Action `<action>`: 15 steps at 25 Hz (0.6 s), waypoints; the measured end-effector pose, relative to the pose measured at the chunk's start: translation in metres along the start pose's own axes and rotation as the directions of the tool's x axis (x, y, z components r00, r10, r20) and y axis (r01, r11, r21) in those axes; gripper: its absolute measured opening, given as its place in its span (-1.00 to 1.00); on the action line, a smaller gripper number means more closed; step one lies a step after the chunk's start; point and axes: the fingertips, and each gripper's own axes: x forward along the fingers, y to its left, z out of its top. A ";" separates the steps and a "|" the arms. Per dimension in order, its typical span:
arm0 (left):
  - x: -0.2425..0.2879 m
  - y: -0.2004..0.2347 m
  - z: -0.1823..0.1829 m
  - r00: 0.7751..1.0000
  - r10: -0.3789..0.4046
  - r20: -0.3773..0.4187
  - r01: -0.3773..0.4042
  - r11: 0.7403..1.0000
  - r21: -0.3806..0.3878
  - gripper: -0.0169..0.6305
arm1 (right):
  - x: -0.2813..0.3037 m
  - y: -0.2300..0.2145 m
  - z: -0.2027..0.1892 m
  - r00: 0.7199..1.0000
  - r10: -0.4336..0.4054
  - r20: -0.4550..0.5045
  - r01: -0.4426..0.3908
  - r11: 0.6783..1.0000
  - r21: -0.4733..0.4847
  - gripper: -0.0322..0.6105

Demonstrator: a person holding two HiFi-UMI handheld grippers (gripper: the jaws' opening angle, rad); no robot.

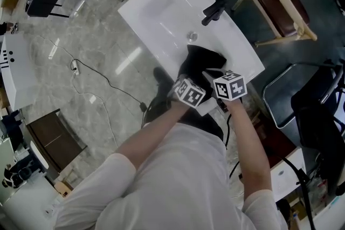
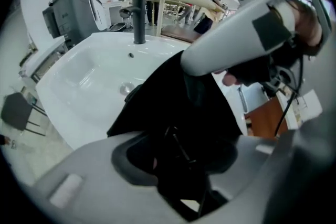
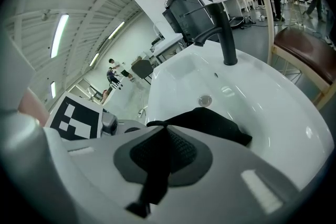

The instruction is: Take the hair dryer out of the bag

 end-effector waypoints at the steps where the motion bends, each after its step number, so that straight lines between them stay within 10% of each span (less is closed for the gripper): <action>1: 0.000 -0.003 0.001 1.000 -0.022 0.003 0.022 0.999 -0.027 -0.36 | -0.001 -0.001 0.001 1.000 0.000 0.005 0.000 1.000 0.005 -0.85; 5: -0.007 -0.014 0.004 0.995 -0.089 0.039 0.092 0.992 -0.081 -0.38 | -0.004 -0.001 0.005 0.999 0.020 0.027 -0.020 1.000 0.023 -0.85; 15: -0.026 -0.044 0.010 0.963 -0.220 0.155 0.213 0.975 0.060 -0.34 | -0.013 0.029 0.022 0.989 0.140 0.039 -0.137 0.988 -0.065 -0.86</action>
